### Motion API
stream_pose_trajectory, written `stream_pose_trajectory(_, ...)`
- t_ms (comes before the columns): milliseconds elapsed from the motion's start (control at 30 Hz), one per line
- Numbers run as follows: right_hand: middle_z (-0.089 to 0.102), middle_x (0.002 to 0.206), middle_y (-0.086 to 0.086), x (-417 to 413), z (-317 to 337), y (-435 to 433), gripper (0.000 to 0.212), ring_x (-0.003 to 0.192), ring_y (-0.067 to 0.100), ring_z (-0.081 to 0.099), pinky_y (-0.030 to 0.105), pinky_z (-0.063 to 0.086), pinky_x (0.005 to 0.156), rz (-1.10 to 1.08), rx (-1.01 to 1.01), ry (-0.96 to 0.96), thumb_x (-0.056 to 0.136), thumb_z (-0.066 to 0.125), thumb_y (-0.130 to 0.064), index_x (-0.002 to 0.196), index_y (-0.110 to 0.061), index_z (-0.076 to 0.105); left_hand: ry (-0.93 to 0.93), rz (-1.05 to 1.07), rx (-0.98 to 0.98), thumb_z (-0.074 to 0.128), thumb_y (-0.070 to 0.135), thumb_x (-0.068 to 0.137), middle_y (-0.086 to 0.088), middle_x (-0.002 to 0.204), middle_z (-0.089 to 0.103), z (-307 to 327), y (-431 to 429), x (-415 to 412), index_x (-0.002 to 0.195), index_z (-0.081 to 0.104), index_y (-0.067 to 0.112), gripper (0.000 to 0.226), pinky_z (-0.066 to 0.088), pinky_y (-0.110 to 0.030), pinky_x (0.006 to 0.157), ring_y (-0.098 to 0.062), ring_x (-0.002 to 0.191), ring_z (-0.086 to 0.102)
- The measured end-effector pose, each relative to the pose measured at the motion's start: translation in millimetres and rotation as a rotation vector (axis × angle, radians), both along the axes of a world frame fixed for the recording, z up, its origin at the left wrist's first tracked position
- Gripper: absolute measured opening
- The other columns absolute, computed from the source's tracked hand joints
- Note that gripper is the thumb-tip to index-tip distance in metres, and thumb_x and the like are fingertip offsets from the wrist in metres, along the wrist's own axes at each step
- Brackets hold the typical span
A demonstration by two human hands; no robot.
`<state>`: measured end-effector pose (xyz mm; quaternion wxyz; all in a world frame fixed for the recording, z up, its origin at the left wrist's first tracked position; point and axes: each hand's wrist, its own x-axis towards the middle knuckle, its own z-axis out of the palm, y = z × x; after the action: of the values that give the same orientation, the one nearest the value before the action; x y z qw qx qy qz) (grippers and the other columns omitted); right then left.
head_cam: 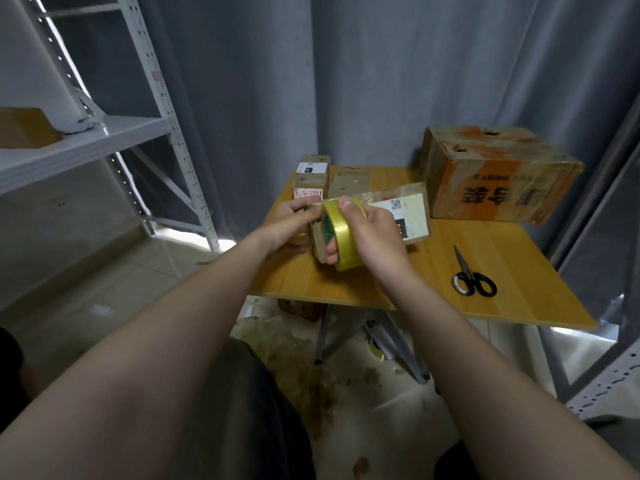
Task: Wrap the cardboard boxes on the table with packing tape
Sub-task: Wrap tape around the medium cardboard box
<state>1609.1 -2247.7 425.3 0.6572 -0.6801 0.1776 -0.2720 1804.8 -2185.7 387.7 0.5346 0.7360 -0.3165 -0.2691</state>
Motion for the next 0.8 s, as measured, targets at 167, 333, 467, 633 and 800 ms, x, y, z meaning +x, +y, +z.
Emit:
stream_pose_trajectory(167,0.074,0.067,0.015,-1.5,-9.0,1.9,0.032,0.057,0.030,0.074,0.029,0.060,0.053,-0.051,-0.055,0.025,0.109,0.050,-0.037,0.095,-0.014,0.069,0.048,0.113,-0.062,0.073,0.076,0.071,0.014,0.093,0.079,-2.3,-6.5,-9.8,0.107,0.077,0.048,0.046,0.055,-0.038,0.076,-0.019,0.103,0.073)
stream_pose_trajectory(333,0.073,0.065,0.016,-9.4,-22.7,1.3,0.041,0.055,0.031,0.073,0.035,0.061,0.054,-0.063,0.024,0.123,0.105,0.055,-0.044,0.094,-0.008,0.071,0.128,0.198,-0.041,0.074,0.080,0.068,0.009,0.092,0.078,-0.9,-14.2,-5.9,0.097,0.080,0.042,0.049,0.053,-0.034,0.073,-0.020,0.092,0.071)
stream_pose_trajectory(467,0.073,0.064,0.018,-20.6,-35.6,-1.1,0.051,0.054,0.030,0.073,0.034,0.061,0.051,-0.089,0.054,0.198,0.106,0.051,-0.046,0.092,-0.002,0.071,0.154,0.243,0.011,0.073,0.079,0.073,0.010,0.097,0.077,4.4,-16.2,-0.6,0.098,0.077,0.035,0.051,0.046,-0.033,0.072,-0.021,0.080,0.070)
stream_pose_trajectory(633,0.073,0.063,0.016,-22.1,-43.9,3.5,0.051,0.055,0.030,0.074,0.037,0.062,0.053,-0.119,0.079,0.189,0.105,0.053,-0.048,0.093,-0.002,0.071,0.197,0.244,0.037,0.065,0.079,0.080,0.010,0.112,0.076,5.3,-15.3,-0.8,0.120,0.070,0.033,0.061,0.046,-0.031,0.071,-0.020,0.073,0.073)
stream_pose_trajectory(800,0.073,0.063,0.013,-18.6,-48.9,6.5,0.050,0.055,0.029,0.074,0.041,0.064,0.056,-0.127,0.035,0.210,0.105,0.052,-0.050,0.094,-0.004,0.070,0.230,0.186,0.107,0.056,0.083,0.082,0.012,0.123,0.068,8.8,-11.8,-0.5,0.128,0.064,0.038,0.065,0.041,-0.034,0.076,-0.021,0.073,0.075)
